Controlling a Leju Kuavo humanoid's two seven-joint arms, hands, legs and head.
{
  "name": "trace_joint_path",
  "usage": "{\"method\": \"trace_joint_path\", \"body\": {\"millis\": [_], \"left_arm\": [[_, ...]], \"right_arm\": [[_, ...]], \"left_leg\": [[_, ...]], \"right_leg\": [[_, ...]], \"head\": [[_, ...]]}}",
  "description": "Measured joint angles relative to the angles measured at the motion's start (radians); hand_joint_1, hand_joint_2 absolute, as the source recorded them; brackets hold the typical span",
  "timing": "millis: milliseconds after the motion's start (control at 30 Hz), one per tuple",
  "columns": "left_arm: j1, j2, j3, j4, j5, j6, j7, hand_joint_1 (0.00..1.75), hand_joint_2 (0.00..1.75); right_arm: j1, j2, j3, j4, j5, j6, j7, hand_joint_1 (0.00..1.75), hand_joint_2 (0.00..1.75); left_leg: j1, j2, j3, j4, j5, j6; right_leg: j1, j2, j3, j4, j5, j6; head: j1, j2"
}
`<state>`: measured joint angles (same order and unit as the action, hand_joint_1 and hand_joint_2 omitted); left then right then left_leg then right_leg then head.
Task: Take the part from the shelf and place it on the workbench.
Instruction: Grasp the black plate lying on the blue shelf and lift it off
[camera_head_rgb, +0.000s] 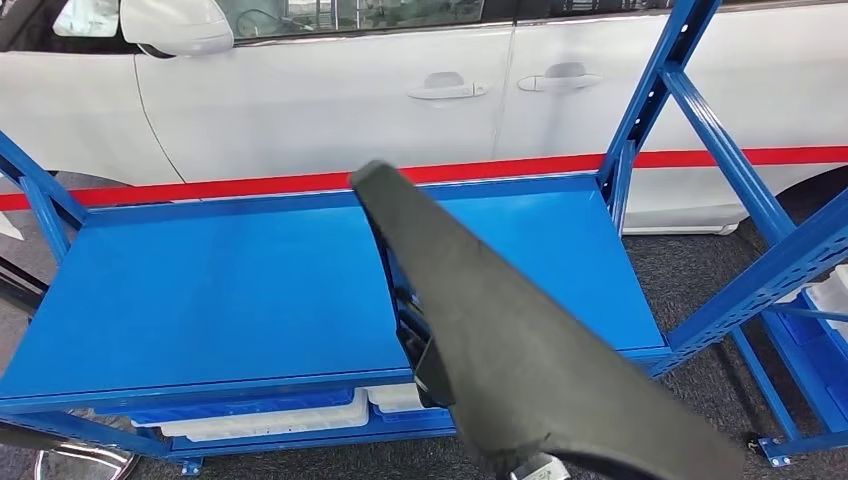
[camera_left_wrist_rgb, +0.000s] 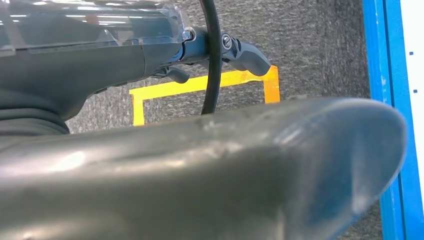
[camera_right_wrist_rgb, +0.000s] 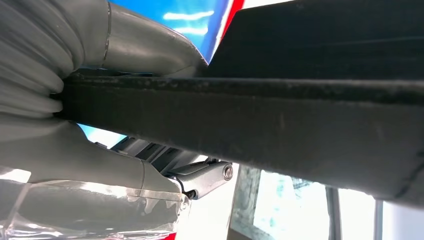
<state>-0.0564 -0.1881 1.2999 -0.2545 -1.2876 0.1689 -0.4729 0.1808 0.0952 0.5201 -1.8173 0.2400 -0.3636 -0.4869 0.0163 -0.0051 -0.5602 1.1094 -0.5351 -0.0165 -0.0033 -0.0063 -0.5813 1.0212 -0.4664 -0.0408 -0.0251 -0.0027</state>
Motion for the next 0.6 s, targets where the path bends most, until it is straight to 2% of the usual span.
{"method": "trace_joint_path", "body": {"millis": [33, 67, 133, 200, 233, 267, 333, 367, 400, 433, 467, 533, 567, 600], "left_arm": [[0.000, -0.001, 0.000, 0.000, 0.000, 0.000, -0.001, 0.00, 0.00], [0.000, -0.001, 0.001, 0.000, -0.001, 0.000, -0.002, 0.00, 0.00], [0.000, -0.003, 0.002, -0.001, -0.001, 0.001, -0.003, 0.00, 0.00], [0.001, -0.005, 0.003, -0.002, -0.001, 0.002, -0.003, 0.00, 0.00], [0.000, -0.006, 0.003, -0.002, -0.001, 0.004, -0.003, 0.00, 0.00], [0.000, -0.006, 0.004, -0.002, -0.001, 0.006, -0.003, 0.00, 0.00], [0.000, -0.006, 0.006, -0.003, 0.000, 0.010, -0.004, 0.00, 0.00], [0.001, -0.006, 0.008, -0.004, 0.000, 0.011, -0.005, 0.00, 0.00], [0.001, -0.006, 0.011, -0.005, 0.000, 0.012, -0.005, 0.00, 0.00], [0.001, -0.006, 0.014, -0.005, 0.000, 0.012, -0.006, 0.00, 0.00], [0.000, -0.006, 0.016, -0.006, 0.000, 0.012, -0.007, 0.00, 0.00], [0.000, -0.007, 0.019, -0.007, 0.001, 0.012, -0.009, 0.00, 0.00], [-0.001, -0.007, 0.019, -0.007, 0.001, 0.012, -0.010, 0.00, 0.00], [-0.001, -0.007, 0.020, -0.008, 0.002, 0.011, -0.011, 0.00, 0.00]], "right_arm": [[0.014, -0.003, -0.001, 0.000, 0.011, -0.010, -0.010, 1.75, 1.75], [0.025, -0.006, -0.002, 0.000, 0.022, -0.019, -0.019, 1.75, 1.75], [0.038, -0.014, -0.003, -0.001, 0.042, -0.034, -0.035, 1.75, 1.75], [0.049, -0.022, -0.004, -0.005, 0.054, -0.049, -0.054, 1.75, 1.75], [0.056, -0.026, -0.004, -0.008, 0.056, -0.058, -0.066, 1.75, 1.75], [0.065, -0.032, -0.004, -0.011, 0.052, -0.066, -0.077, 1.75, 1.75], [0.092, -0.041, -0.005, -0.016, 0.039, -0.080, -0.095, 1.75, 1.75], [0.107, -0.045, -0.005, -0.018, 0.031, -0.084, -0.101, 1.75, 1.75], [0.122, -0.048, -0.006, -0.019, 0.026, -0.087, -0.106, 1.75, 1.75], [0.134, -0.051, -0.007, -0.021, 0.021, -0.088, -0.110, 1.75, 1.75], [0.143, -0.053, -0.008, -0.023, 0.018, -0.088, -0.112, 1.75, 1.75], [0.153, -0.056, -0.010, -0.029, 0.012, -0.088, -0.116, 1.75, 1.75], [0.157, -0.056, -0.010, -0.030, 0.009, -0.086, -0.119, 1.75, 1.75], [0.160, -0.057, -0.011, -0.031, 0.008, -0.085, -0.122, 1.75, 1.75]], "left_leg": [[-0.003, 0.000, 0.030, -0.060, 0.021, 0.006], [-0.007, 0.000, 0.045, -0.094, 0.031, 0.010], [-0.013, 0.000, 0.045, -0.106, 0.039, 0.019], [-0.008, 0.003, 0.042, -0.114, 0.054, 0.032], [-0.006, 0.005, 0.038, -0.119, 0.064, 0.041], [-0.003, 0.007, 0.032, -0.122, 0.073, 0.047], [-0.005, 0.008, 0.013, -0.121, 0.086, 0.053], [-0.005, 0.008, 0.002, -0.119, 0.091, 0.052], [-0.006, 0.008, -0.008, -0.116, 0.097, 0.051], [-0.005, 0.008, -0.019, -0.113, 0.102, 0.048], [-0.005, 0.008, -0.028, -0.108, 0.106, 0.045], [-0.005, 0.008, -0.044, -0.095, 0.113, 0.036], [-0.006, 0.008, -0.048, -0.090, 0.117, 0.030], [-0.007, 0.008, -0.051, -0.087, 0.122, 0.023]], "right_leg": [[0.001, 0.000, -0.001, 0.002, 0.001, 0.003], [0.002, 0.001, -0.003, 0.002, 0.003, 0.006], [0.001, 0.002, -0.004, 0.000, 0.010, 0.019], [-0.001, 0.003, -0.008, 0.007, 0.001, 0.031], [-0.001, 0.005, -0.017, 0.028, -0.023, 0.036], [-0.002, 0.006, -0.032, 0.069, -0.062, 0.040], [-0.006, 0.006, -0.071, 0.188, -0.148, 0.047], [-0.008, 0.006, -0.081, 0.235, -0.172, 0.051], [-0.010, 0.006, -0.076, 0.254, -0.175, 0.054], [-0.012, 0.006, -0.054, 0.237, -0.159, 0.056], [-0.014, 0.006, -0.014, 0.185, -0.133, 0.056], [-0.016, 0.007, 0.076, 0.053, -0.098, 0.053], [-0.014, 0.008, 0.103, 0.010, -0.090, 0.049], [-0.012, 0.009, 0.113, -0.011, -0.090, 0.044]], "head": [[0.000, 0.000], [0.000, 0.000], [0.000, 0.000], [0.000, 0.000], [0.000, 0.000], [0.000, 0.000], [0.000, 0.000], [0.000, 0.000], [0.000, 0.000], [0.000, 0.000], [0.000, 0.000], [0.000, 0.000], [0.000, 0.000], [0.000, 0.000]]}}
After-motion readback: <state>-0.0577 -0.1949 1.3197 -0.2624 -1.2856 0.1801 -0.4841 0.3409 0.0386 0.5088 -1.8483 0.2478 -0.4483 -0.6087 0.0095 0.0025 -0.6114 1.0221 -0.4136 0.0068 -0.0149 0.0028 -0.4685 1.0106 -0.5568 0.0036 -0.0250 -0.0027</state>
